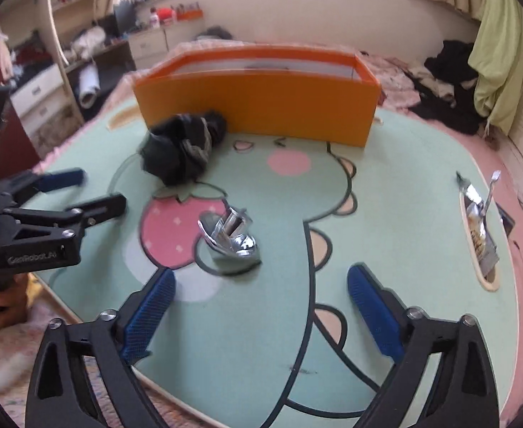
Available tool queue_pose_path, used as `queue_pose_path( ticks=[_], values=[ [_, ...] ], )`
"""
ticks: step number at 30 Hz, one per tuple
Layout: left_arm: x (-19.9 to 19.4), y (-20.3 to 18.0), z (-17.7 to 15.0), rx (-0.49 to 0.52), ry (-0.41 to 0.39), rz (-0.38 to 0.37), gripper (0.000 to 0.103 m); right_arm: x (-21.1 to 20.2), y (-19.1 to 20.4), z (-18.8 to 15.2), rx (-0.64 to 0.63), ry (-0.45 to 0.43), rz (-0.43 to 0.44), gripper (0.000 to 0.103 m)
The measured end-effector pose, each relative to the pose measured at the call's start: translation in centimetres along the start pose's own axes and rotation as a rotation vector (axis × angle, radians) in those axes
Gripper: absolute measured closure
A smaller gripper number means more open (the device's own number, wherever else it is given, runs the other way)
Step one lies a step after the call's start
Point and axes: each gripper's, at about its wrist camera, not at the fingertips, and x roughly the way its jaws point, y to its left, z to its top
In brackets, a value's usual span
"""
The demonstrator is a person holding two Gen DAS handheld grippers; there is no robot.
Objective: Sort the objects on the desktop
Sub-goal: 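Grasp the silver metal ring with the right gripper while the left gripper grasps the black bundle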
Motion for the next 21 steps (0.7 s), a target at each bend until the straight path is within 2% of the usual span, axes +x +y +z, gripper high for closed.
queue_pose_path(
  ticks=[3,17,21],
  values=[
    [0.3,0.0,0.0,0.003,0.003,-0.022,0.0,0.3,-0.5,0.4,0.017,-0.001,-0.009,0.0],
    [0.1,0.0,-0.2,0.008,-0.016,-0.028,0.0,0.9,-0.4,1.0,0.01,0.002,-0.005,0.0],
    [0.1,0.0,-0.2,0.008,-0.016,-0.029,0.0,1.2,0.4,1.3,-0.032,0.003,0.029,0.0]
  ],
)
